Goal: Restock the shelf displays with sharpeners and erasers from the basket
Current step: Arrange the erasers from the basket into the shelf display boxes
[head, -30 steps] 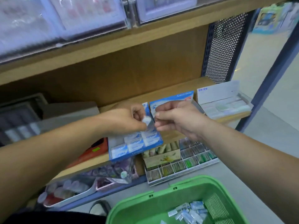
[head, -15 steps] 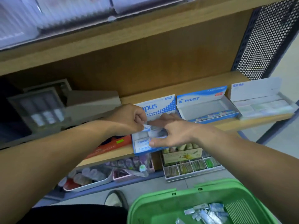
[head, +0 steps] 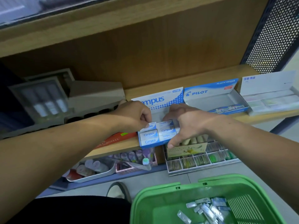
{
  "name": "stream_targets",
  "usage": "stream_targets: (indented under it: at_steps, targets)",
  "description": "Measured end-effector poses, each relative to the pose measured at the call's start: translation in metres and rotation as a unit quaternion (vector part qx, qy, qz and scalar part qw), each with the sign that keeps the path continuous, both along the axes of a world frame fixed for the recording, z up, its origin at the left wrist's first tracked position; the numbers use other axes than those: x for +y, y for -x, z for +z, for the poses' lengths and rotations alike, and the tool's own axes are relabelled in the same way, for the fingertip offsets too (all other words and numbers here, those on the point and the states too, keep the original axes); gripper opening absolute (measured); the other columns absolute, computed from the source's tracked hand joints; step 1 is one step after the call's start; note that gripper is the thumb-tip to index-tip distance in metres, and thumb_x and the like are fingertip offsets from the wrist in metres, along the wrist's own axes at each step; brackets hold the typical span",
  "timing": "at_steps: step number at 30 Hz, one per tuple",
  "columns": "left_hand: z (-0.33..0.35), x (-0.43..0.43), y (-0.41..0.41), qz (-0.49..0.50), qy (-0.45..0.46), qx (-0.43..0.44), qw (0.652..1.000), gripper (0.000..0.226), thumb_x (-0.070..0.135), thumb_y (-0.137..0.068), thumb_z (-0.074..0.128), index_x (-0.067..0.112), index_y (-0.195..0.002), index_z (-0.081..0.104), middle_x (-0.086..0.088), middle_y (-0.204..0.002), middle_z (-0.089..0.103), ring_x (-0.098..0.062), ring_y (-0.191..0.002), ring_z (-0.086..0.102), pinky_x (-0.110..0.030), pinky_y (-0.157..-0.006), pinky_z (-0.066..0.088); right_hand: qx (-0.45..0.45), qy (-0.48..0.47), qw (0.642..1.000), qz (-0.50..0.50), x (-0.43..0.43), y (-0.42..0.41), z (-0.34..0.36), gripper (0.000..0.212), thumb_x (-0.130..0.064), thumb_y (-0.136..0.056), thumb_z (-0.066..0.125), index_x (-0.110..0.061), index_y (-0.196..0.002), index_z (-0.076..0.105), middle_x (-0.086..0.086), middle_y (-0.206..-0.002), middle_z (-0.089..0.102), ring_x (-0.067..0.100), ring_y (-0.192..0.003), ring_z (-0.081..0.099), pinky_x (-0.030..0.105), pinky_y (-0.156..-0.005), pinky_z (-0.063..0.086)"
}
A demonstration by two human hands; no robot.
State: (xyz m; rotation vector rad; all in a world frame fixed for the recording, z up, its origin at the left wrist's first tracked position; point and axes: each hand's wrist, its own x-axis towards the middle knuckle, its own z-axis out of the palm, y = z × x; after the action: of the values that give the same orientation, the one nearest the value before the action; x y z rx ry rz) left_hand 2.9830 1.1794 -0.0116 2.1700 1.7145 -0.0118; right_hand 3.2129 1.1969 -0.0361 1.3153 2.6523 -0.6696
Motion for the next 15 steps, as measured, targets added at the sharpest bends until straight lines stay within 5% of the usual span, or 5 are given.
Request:
stream_targets:
  at_steps: [5, 8, 11, 15]
  targets:
    - [-0.007, 0.003, -0.01, -0.02, -0.023, 0.117, 0.993, 0.011, 0.045, -0.091, 0.066, 0.039, -0.092, 0.075, 0.026, -0.089, 0.07, -0.004, -0.099, 0.058, -0.035, -0.093, 0.023, 0.007, -0.002, 1.0, -0.006, -0.002, -0.003, 0.001, 0.095, -0.076, -0.059, 0.081, -0.034, -0.14, 0.054, -0.018, -0.116, 0.041, 0.005, -0.112, 0.036, 0.033, -0.1, 0.046]
    - [-0.003, -0.001, -0.01, -0.033, 0.001, 0.116, 0.993, 0.023, 0.057, -0.088, 0.069, 0.036, -0.095, 0.074, 0.022, -0.09, 0.071, -0.004, -0.094, 0.06, -0.036, -0.095, 0.031, 0.012, -0.012, 1.0, -0.02, -0.006, -0.003, 0.005, 0.093, -0.076, -0.061, 0.08, -0.03, -0.138, 0.057, -0.014, -0.126, 0.05, 0.011, -0.118, 0.05, 0.034, -0.102, 0.048]
    - [0.016, -0.009, -0.002, -0.038, -0.032, 0.082, 0.995, 0.018, 0.038, -0.091, 0.071, 0.03, -0.107, 0.074, 0.016, -0.106, 0.072, -0.01, -0.1, 0.063, -0.032, -0.093, 0.048, -0.005, -0.051, 0.999, -0.02, -0.013, -0.003, 0.013, 0.089, -0.076, -0.063, 0.078, -0.031, -0.137, 0.058, -0.013, -0.136, 0.056, 0.016, -0.124, 0.055, 0.037, -0.101, 0.05]
    - [0.042, -0.025, 0.005, -0.017, -0.112, 0.056, 0.992, 0.014, 0.031, -0.094, 0.067, 0.029, -0.106, 0.074, 0.015, -0.104, 0.071, -0.011, -0.095, 0.062, -0.026, -0.08, 0.049, -0.006, -0.09, 0.995, -0.032, -0.035, -0.015, 0.023, 0.082, -0.074, -0.07, 0.075, -0.039, -0.141, 0.052, -0.015, -0.141, 0.055, 0.014, -0.13, 0.052, 0.036, -0.101, 0.048]
